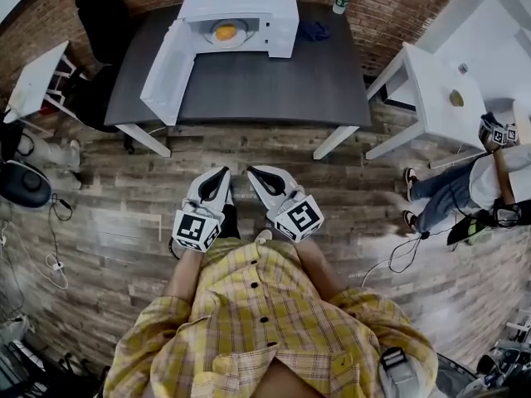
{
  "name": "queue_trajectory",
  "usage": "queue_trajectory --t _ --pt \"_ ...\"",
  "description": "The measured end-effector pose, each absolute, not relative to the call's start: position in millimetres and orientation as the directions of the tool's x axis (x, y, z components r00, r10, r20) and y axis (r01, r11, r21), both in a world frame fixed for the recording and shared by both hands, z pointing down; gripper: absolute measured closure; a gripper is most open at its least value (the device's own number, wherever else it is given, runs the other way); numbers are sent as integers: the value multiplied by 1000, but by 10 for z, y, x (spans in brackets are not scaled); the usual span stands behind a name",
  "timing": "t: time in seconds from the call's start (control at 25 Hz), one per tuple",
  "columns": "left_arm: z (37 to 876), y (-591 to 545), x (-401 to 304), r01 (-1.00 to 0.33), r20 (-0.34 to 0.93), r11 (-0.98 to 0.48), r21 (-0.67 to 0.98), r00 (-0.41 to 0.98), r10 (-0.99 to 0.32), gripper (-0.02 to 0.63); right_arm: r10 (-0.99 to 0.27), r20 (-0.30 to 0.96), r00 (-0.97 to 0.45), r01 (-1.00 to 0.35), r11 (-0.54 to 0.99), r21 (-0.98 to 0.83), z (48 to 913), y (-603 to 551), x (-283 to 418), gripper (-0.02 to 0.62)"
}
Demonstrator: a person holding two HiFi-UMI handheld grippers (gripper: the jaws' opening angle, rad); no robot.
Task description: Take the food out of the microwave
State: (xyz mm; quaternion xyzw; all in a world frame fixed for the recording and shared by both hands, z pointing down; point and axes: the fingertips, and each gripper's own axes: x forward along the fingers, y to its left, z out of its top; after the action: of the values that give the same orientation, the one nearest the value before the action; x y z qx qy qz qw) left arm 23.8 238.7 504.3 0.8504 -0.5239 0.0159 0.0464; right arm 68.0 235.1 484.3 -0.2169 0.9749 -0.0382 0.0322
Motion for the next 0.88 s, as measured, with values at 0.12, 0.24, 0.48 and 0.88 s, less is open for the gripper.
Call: queue_trajectory --t 0.12,0.24,0.48,0.88 --pt "5078 2325 234 -893 80 -445 64 450 -890 607 -419 -40 -907 -414 906 -92 4887 2292 662 594" --pt "5101 2196 200 -892 78 -447 69 452 -889 607 -417 -39 -908 -412 906 -98 4926 2164 634 594" --pt "5148 1830 97 -886 65 -455 85 461 -885 607 -421 -17 -907 -418 903 -95 4958 1758 572 592" --pt "5140 994 -242 -881 64 -462 100 469 -881 606 -434 7 -901 -434 898 -69 4980 946 258 592"
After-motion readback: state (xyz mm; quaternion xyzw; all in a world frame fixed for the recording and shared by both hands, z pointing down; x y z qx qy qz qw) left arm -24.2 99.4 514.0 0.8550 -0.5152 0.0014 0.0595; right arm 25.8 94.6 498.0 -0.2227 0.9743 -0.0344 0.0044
